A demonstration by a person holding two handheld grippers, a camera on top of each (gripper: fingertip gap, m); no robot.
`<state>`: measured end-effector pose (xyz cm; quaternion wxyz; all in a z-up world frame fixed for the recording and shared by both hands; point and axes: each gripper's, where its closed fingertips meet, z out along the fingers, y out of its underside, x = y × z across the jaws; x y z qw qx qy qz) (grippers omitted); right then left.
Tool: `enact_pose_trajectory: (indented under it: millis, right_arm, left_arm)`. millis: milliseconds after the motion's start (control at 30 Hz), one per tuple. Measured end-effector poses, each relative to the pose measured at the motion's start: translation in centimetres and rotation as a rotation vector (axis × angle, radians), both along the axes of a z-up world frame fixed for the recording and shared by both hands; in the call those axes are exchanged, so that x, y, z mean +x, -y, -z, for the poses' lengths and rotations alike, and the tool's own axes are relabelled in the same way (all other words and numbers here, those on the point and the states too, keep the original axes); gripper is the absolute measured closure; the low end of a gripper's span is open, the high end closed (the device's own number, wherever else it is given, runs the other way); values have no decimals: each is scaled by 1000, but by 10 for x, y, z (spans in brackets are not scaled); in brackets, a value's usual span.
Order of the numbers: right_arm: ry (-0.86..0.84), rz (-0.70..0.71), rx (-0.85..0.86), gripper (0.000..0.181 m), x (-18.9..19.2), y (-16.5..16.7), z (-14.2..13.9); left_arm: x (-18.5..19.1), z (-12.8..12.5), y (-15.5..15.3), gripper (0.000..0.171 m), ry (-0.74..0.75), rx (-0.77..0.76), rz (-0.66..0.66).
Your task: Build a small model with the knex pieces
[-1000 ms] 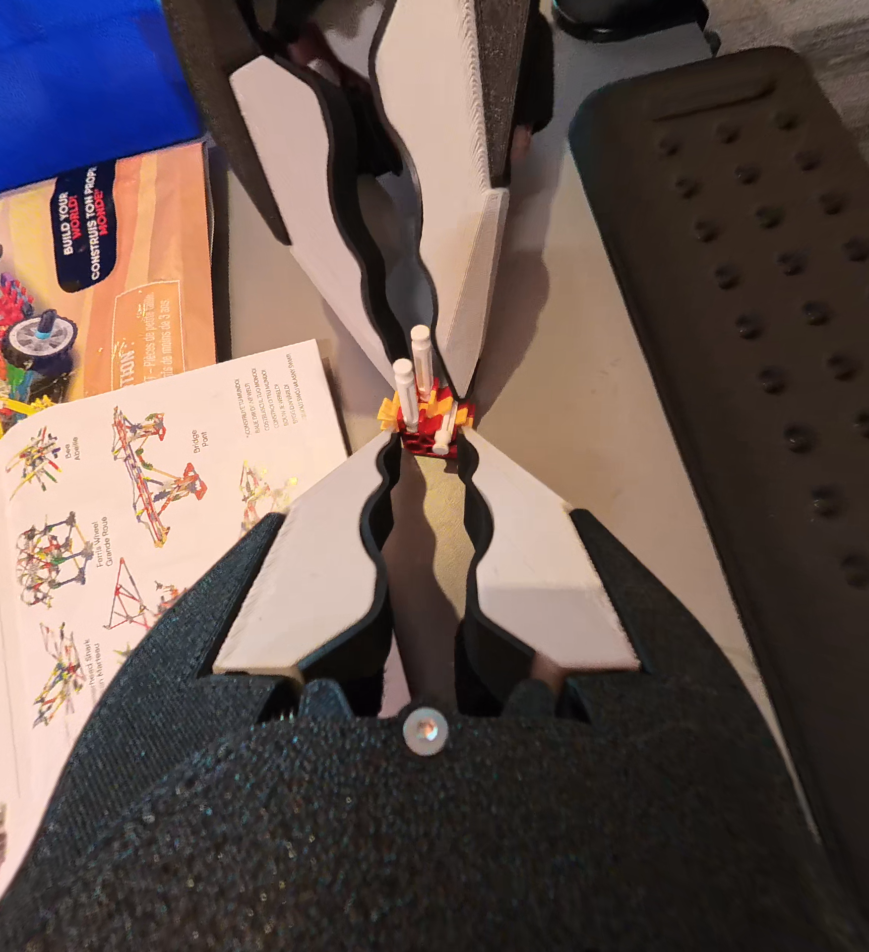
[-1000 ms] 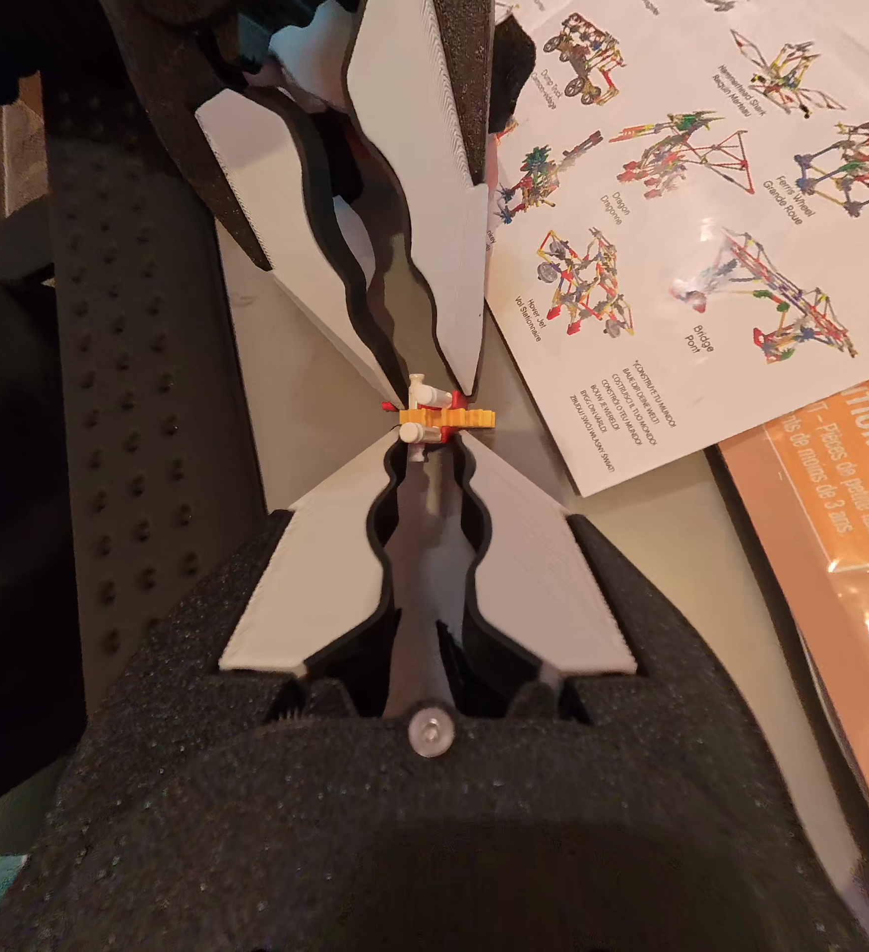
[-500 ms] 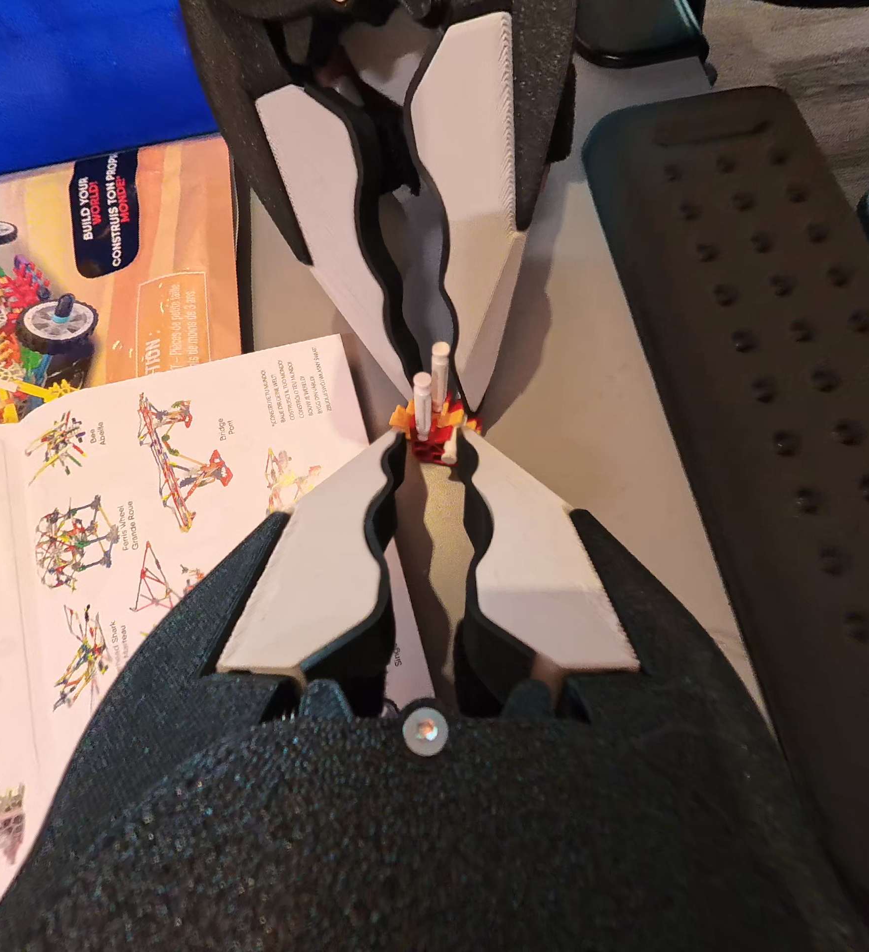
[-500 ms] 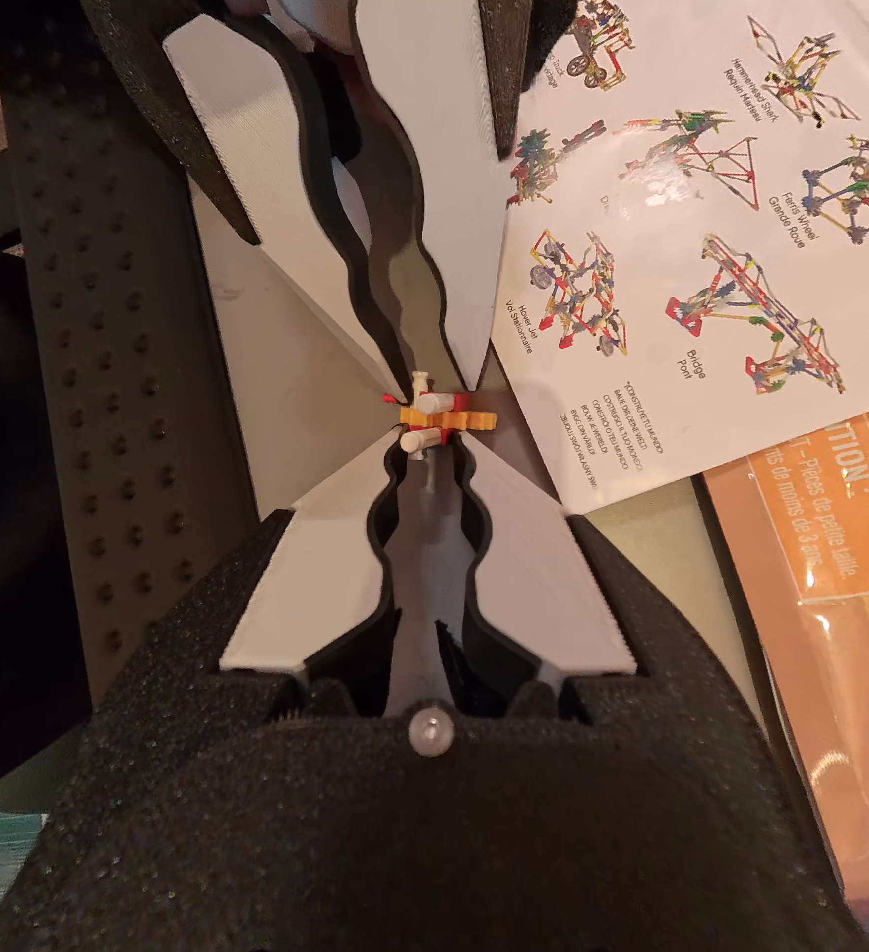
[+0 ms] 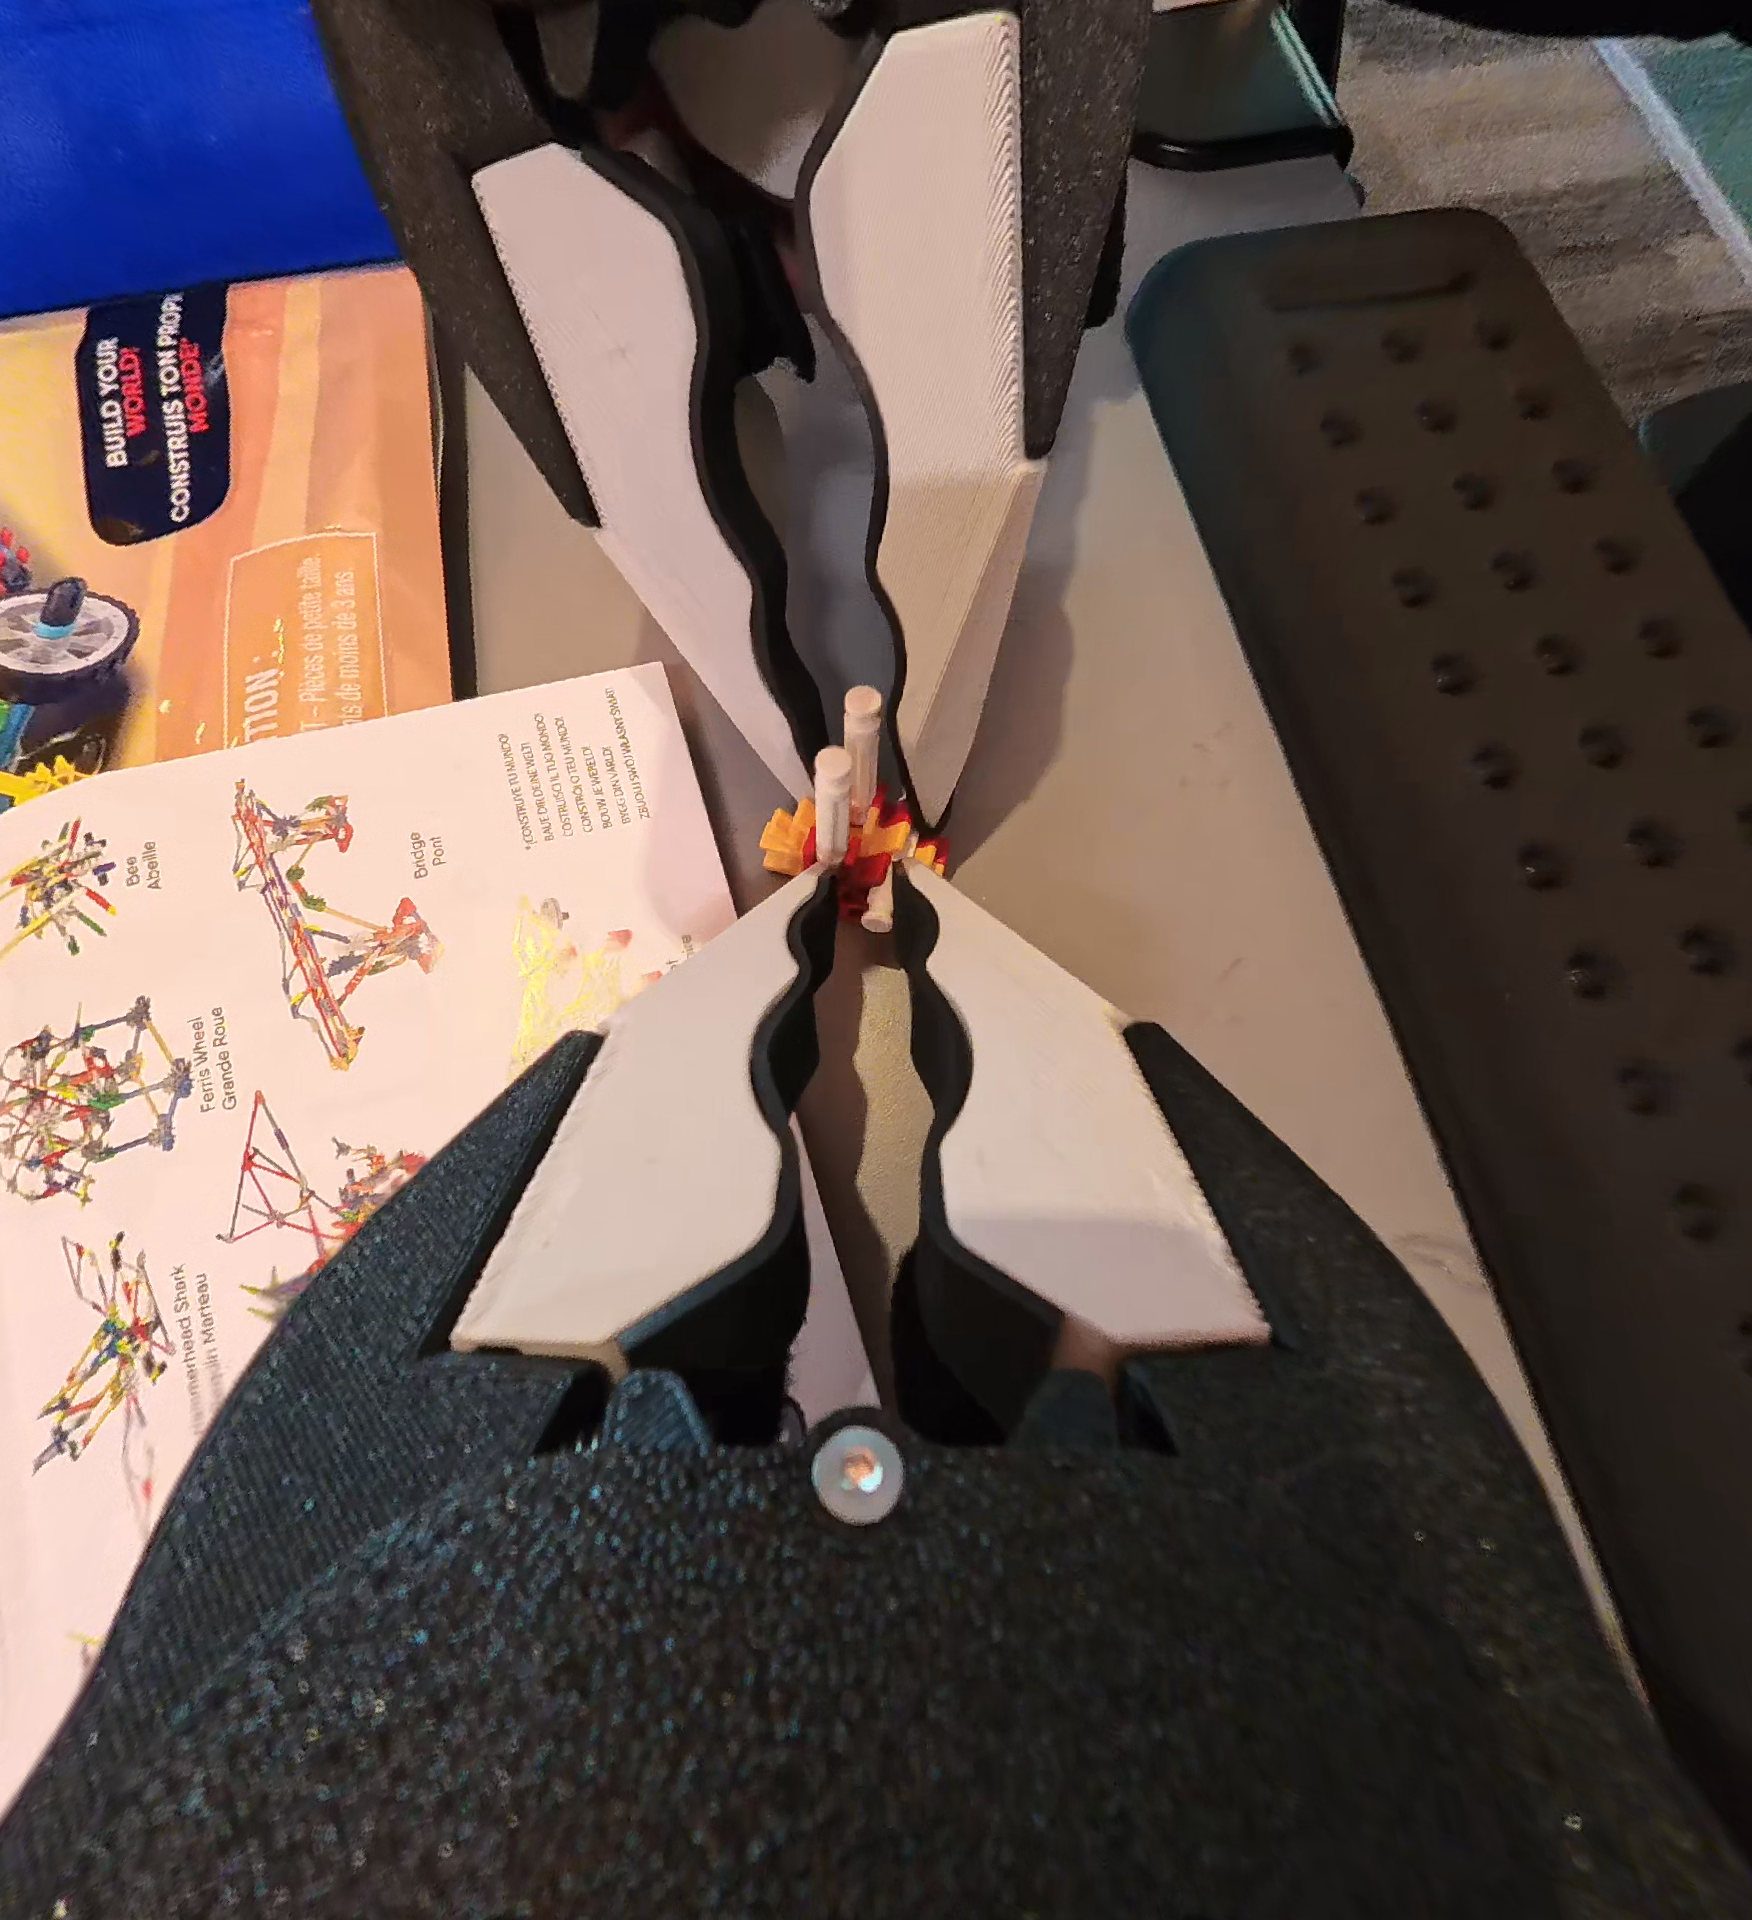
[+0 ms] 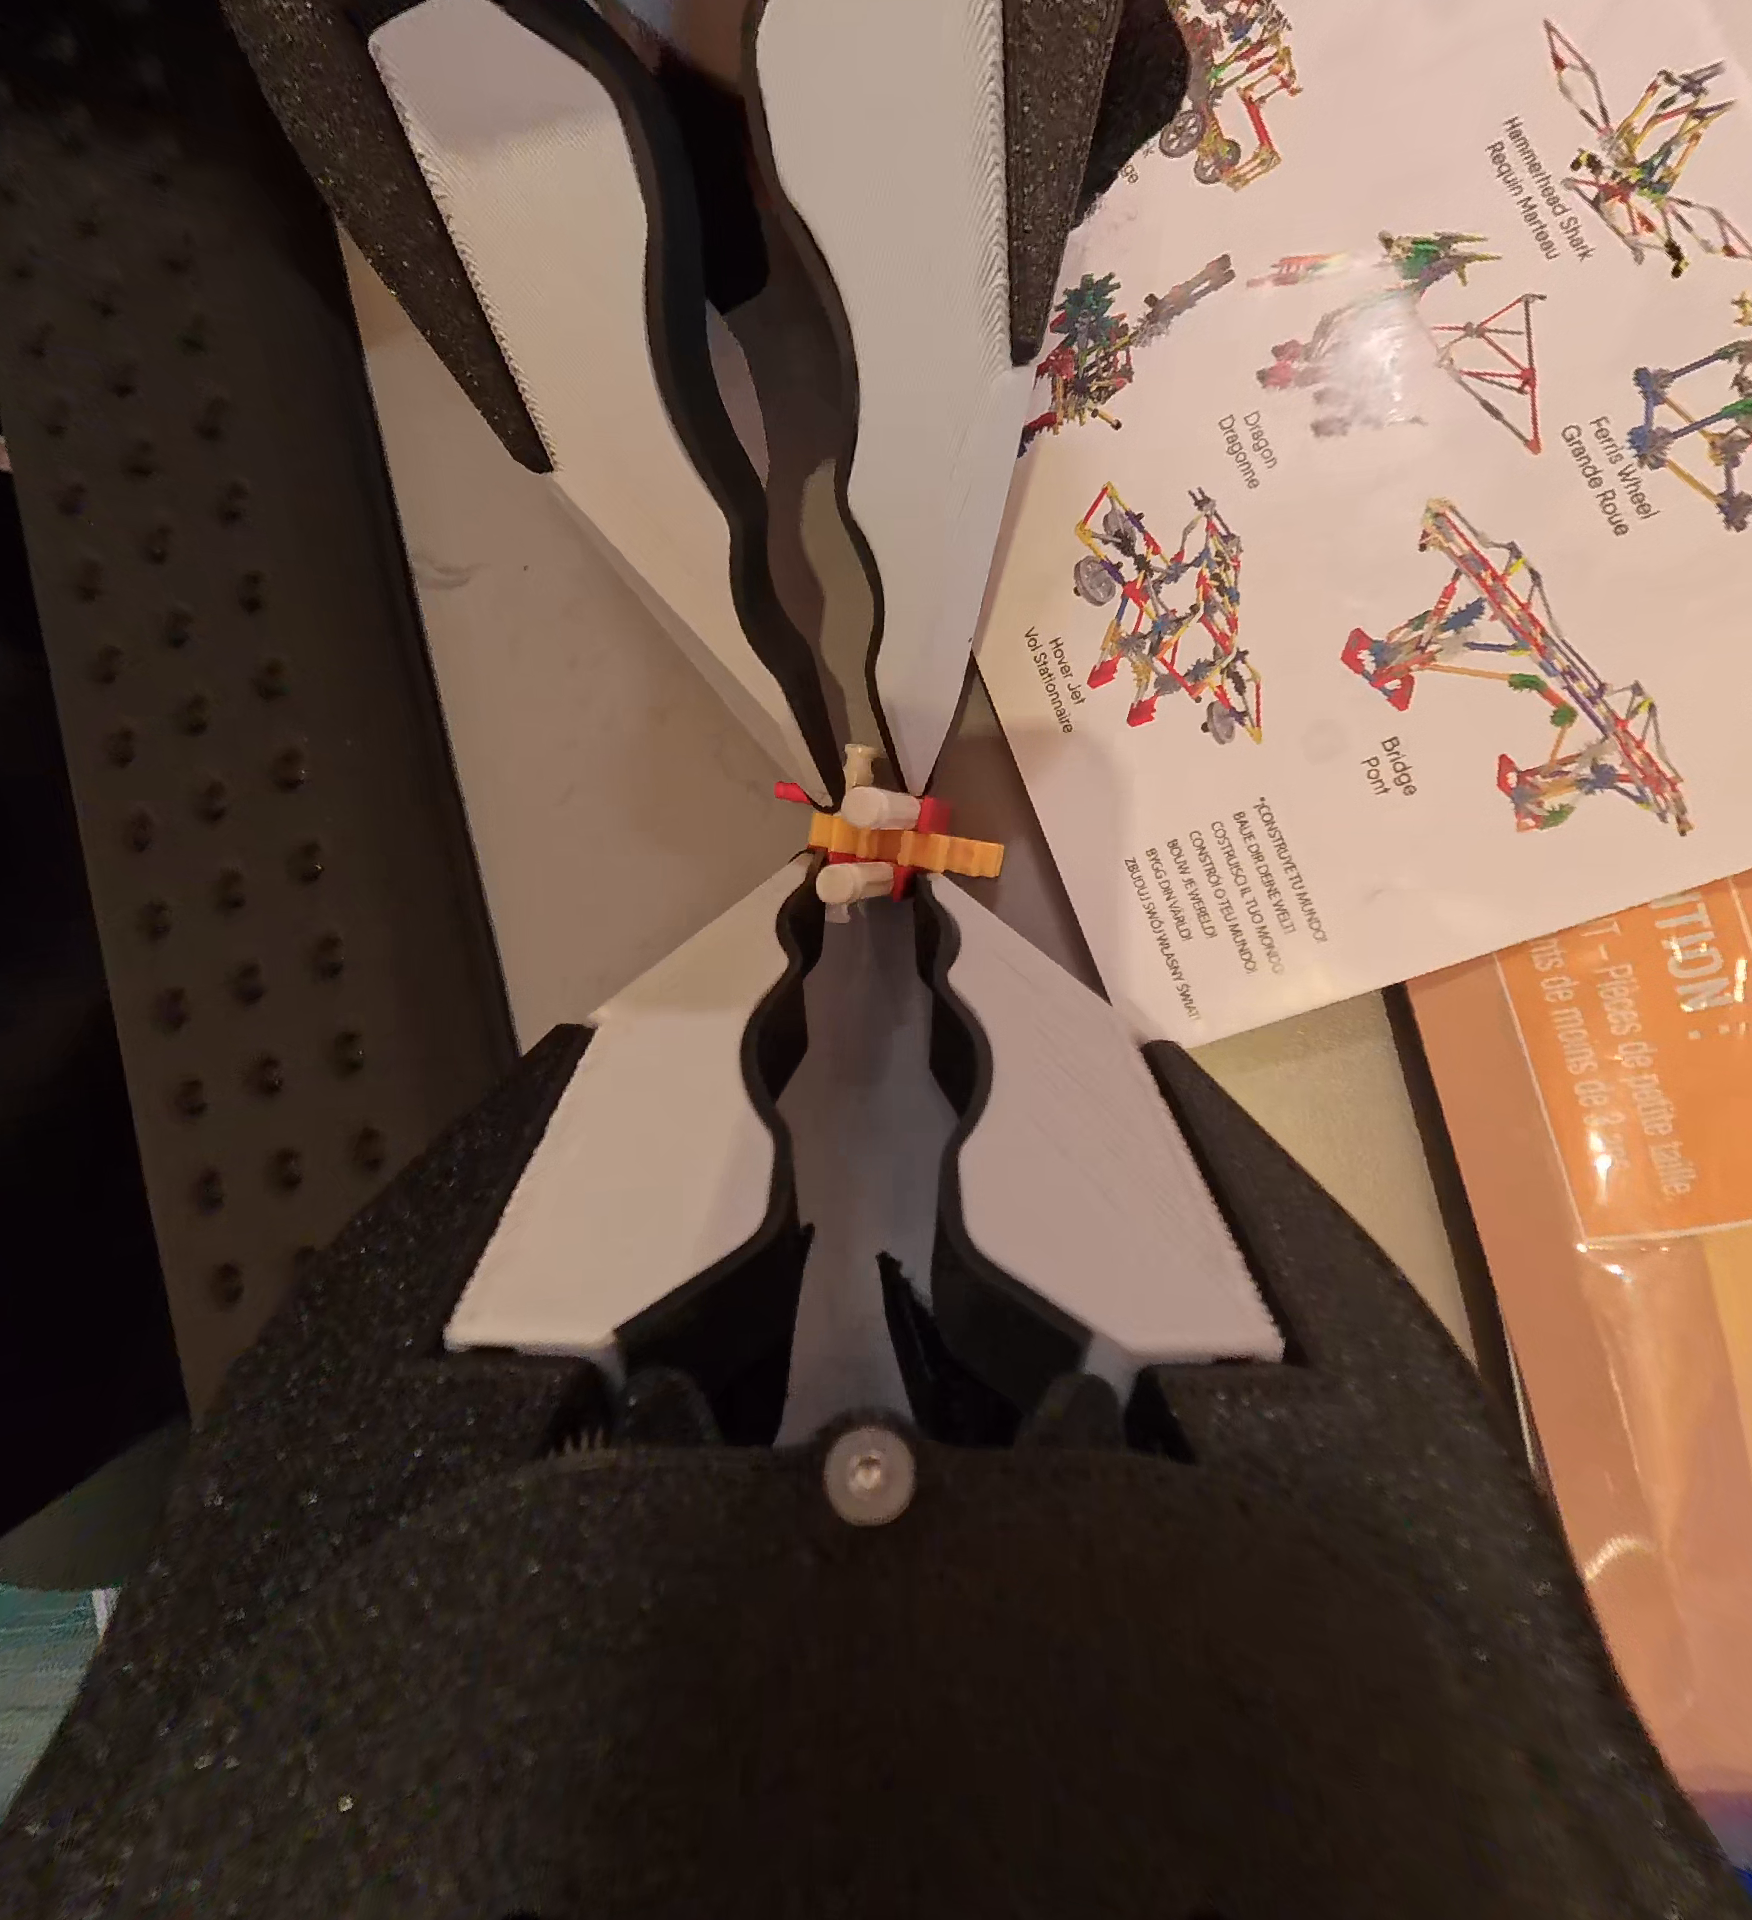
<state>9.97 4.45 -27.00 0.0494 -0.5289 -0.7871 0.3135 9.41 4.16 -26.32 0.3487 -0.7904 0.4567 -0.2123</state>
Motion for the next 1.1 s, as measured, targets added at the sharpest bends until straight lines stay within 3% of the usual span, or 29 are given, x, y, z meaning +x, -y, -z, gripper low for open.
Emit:
enact_pose_trajectory:
  millis: [167,233,500,967,1100]
  right_arm:
    - [2,-2,12,165,-1,0,0]
    - [3,-6,16,165,-2,0,0]
    - [8,-14,13,165,-3,0,0]
    - [21,-37,14,165,-4,2,0]
    - [25,-42,14,165,-4,1,0]
  left_arm:
    - [-2,0,-2,163,-13,7,-5]
    - [-5,-3,-7,143,-24,31,-28]
    - [-1,1,-2,155,-19,3,20]
    - [-9,2,3,157,-37,-26,70]
    - [-6,3,8,169,-13,-64,91]
